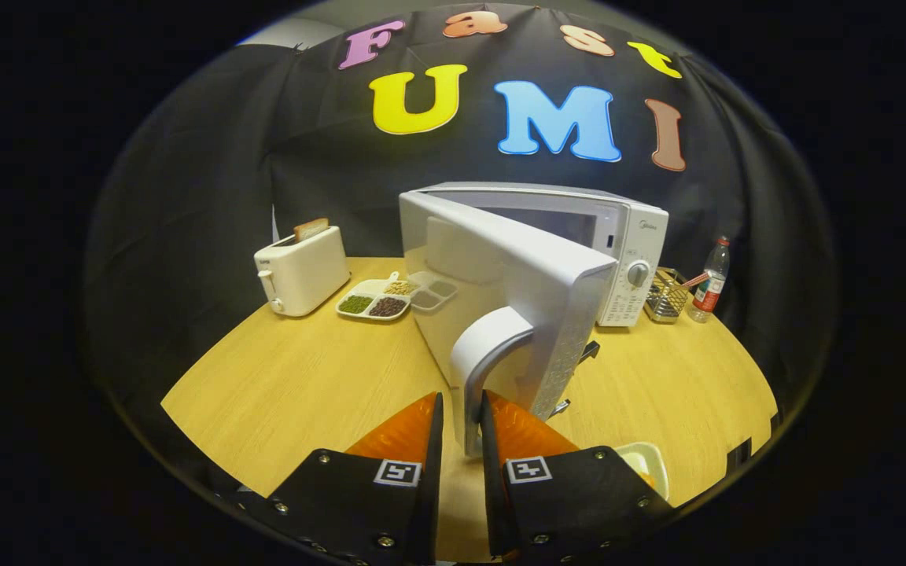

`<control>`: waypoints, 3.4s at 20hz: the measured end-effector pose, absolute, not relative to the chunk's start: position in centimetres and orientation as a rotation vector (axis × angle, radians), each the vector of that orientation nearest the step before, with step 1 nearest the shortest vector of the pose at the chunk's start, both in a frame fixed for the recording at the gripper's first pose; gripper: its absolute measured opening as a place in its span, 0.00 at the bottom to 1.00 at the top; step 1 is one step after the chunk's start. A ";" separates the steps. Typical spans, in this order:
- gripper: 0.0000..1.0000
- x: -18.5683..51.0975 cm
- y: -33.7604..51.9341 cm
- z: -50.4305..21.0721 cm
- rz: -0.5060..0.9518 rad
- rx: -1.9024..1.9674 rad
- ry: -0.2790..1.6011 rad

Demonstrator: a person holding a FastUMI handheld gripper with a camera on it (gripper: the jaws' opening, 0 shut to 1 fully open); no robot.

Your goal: Open the microwave, put the food inside, and close the microwave door.

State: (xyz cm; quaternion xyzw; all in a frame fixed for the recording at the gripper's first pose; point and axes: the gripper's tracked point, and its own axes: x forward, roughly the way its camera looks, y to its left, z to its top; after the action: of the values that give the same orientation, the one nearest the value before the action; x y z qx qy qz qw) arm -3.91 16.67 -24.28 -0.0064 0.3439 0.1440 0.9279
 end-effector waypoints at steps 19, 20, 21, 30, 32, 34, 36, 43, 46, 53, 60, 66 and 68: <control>0.92 -13.6 26.9 -20.3 0.720 0.012 0.659; 0.98 -13.4 26.3 -20.0 0.711 0.012 0.638; 0.98 -13.5 25.7 -19.7 0.704 0.009 0.626; 0.98 -11.2 16.3 -19.5 0.506 0.038 0.617; 0.98 -10.5 13.8 -20.4 0.445 0.043 0.634; 0.98 -9.8 11.5 -21.2 0.391 0.046 0.653; 0.98 -9.2 9.3 -22.1 0.337 0.031 0.672; 0.98 -7.9 3.1 -26.6 0.170 0.000 0.760; 0.98 -8.0 1.0 -28.6 0.102 -0.021 0.803; 0.98 -9.5 -1.9 -32.6 0.019 -0.051 0.921; 0.99 -10.5 -2.4 -34.8 0.008 0.013 1.011; 0.82 -10.5 -2.0 -34.8 0.057 0.029 1.018; 0.79 -9.3 -1.5 -33.5 0.076 0.049 0.980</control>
State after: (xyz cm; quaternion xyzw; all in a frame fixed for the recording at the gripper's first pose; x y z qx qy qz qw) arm -9.25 -1.47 -33.54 0.0235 0.4707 0.0364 0.8812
